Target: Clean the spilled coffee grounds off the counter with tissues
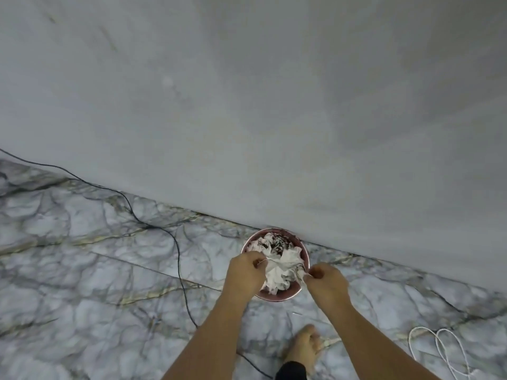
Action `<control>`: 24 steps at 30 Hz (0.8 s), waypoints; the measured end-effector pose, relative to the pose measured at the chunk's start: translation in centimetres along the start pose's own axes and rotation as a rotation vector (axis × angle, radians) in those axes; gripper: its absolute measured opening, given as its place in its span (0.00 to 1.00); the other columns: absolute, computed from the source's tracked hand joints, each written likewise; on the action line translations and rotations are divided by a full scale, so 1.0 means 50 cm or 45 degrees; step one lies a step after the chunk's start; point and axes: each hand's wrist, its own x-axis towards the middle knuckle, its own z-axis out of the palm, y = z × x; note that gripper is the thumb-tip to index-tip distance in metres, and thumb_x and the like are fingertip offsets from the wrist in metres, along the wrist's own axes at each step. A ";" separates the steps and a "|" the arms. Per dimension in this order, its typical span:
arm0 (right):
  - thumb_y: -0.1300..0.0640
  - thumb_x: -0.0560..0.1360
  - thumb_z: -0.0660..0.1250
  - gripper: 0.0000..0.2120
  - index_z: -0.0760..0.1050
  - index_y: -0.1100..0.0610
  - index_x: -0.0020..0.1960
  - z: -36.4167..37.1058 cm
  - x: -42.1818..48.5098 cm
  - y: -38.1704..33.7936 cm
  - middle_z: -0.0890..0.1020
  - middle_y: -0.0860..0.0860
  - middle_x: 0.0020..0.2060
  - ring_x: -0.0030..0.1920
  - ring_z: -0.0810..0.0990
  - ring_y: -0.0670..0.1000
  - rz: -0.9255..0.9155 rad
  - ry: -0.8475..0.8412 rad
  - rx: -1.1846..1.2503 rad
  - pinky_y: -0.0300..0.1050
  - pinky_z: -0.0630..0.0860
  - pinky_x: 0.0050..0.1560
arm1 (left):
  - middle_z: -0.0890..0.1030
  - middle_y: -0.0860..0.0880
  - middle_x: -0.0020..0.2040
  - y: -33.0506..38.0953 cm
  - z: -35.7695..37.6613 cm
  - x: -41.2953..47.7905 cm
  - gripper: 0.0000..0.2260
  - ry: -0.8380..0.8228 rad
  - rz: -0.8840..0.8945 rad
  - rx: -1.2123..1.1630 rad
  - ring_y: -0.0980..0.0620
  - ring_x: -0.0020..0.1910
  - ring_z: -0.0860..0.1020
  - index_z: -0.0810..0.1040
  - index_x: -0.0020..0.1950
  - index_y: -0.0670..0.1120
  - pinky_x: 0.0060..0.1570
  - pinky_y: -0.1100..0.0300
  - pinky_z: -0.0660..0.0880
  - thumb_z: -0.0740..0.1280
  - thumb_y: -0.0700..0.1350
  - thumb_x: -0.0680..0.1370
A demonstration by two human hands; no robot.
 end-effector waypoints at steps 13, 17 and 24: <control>0.63 0.71 0.65 0.07 0.80 0.53 0.41 0.226 0.146 0.095 0.81 0.48 0.34 0.36 0.76 0.50 -0.123 0.291 -0.046 0.37 0.68 0.32 | 0.82 0.48 0.40 -0.192 0.150 0.168 0.05 0.203 0.126 0.101 0.47 0.39 0.79 0.81 0.46 0.48 0.42 0.53 0.80 0.66 0.45 0.78; 0.59 0.71 0.64 0.07 0.82 0.55 0.42 0.272 0.178 0.134 0.82 0.51 0.36 0.38 0.80 0.55 -0.252 0.246 -0.385 0.40 0.72 0.35 | 0.82 0.46 0.44 -0.229 0.176 0.186 0.04 0.197 0.132 0.177 0.43 0.44 0.81 0.80 0.48 0.49 0.44 0.53 0.79 0.66 0.47 0.78; 0.54 0.65 0.62 0.10 0.79 0.53 0.44 0.203 0.079 0.115 0.79 0.52 0.39 0.38 0.79 0.53 -0.104 0.262 -0.218 0.43 0.76 0.35 | 0.77 0.53 0.59 -0.196 0.097 0.103 0.19 0.143 0.161 0.206 0.49 0.55 0.79 0.75 0.66 0.56 0.51 0.53 0.78 0.67 0.49 0.75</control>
